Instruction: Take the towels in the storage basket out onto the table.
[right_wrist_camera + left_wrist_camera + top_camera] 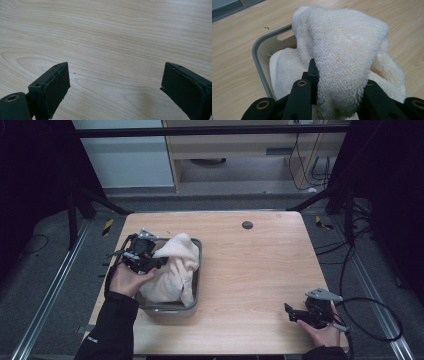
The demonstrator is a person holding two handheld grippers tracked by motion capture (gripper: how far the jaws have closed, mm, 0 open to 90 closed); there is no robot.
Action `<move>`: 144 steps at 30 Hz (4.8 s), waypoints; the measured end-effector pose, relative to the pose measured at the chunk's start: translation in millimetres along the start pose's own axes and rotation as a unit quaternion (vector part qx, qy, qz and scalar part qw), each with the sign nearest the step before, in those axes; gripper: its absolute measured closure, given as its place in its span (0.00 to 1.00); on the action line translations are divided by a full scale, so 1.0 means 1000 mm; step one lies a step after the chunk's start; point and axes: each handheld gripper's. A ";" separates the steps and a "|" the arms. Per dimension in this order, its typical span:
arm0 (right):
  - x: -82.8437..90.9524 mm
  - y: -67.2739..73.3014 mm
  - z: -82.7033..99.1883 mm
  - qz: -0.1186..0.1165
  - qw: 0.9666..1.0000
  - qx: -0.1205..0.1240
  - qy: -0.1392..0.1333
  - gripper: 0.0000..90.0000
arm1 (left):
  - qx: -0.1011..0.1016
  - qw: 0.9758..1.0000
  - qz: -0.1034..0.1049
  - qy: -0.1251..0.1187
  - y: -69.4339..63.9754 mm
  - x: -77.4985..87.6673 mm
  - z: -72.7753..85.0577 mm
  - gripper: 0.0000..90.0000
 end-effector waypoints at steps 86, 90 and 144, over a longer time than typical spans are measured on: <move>0.003 -0.004 0.000 0.004 1.000 -0.002 -0.009 0.09 | -0.095 0.994 0.045 -0.044 -0.072 0.085 -0.088 0.80; 0.003 -0.004 0.000 0.005 1.000 -0.002 -0.011 0.09 | -0.101 0.993 0.054 -0.038 -0.081 0.075 -0.091 0.80; 0.006 -0.013 0.003 0.024 0.999 -0.006 -0.028 0.11 | -0.153 0.976 0.148 0.049 -0.159 -0.099 -0.087 0.79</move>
Point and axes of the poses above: each handheld gripper's, and its own axes: x roughly backward along the jaws, z roughly out of its underside, y roughly to its left, and after that the axes turned 5 degrees about z, right-handed
